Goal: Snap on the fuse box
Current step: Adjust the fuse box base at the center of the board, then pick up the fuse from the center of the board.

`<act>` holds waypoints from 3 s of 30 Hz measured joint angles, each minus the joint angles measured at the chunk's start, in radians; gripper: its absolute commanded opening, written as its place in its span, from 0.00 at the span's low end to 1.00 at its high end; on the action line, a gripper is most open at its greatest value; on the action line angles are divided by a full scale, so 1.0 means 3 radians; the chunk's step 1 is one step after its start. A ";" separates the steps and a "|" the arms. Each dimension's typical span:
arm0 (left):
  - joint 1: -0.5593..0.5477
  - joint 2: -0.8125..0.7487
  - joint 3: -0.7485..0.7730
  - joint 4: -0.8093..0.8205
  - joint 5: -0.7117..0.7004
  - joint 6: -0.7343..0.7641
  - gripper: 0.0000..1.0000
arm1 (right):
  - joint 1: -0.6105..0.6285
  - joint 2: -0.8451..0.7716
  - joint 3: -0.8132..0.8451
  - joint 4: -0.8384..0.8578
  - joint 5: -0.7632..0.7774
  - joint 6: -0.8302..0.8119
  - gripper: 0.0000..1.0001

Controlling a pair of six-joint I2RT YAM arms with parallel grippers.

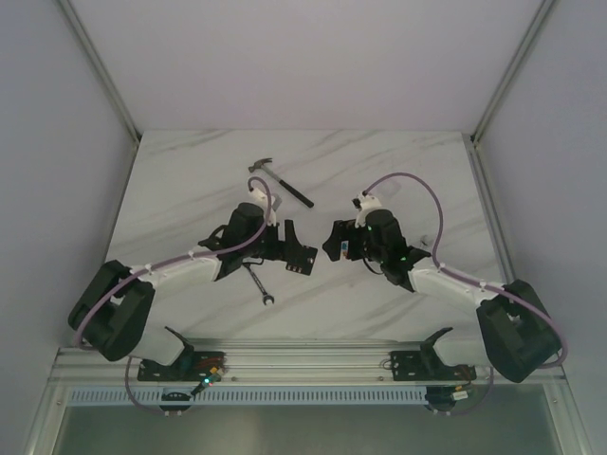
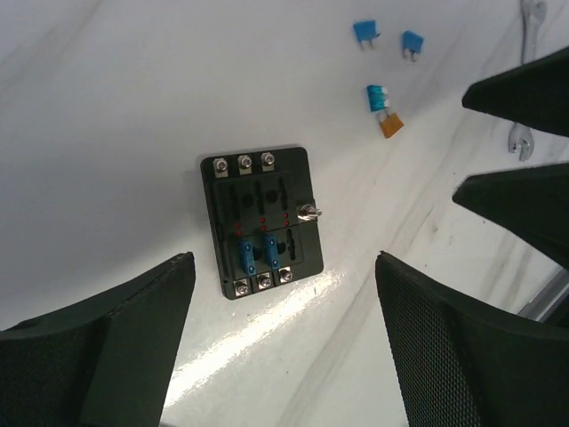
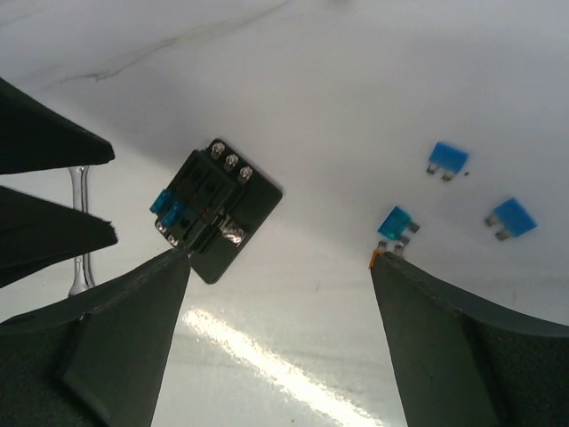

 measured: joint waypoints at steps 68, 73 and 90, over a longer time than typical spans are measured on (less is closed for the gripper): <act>-0.0220 -0.0546 -0.0679 0.0130 -0.0111 -0.0785 1.00 | 0.0032 0.1612 0.1626 -0.1916 0.0224 -0.1177 0.48; -0.0221 -0.0546 -0.0680 0.0130 -0.0109 -0.0796 1.00 | 0.0032 0.1614 0.1663 -0.2028 0.0221 -0.1218 0.48; -0.0220 -0.0547 -0.0715 0.0113 -0.0111 -0.0820 1.00 | 0.0032 0.1854 0.1989 -0.2243 0.0309 -0.1250 0.38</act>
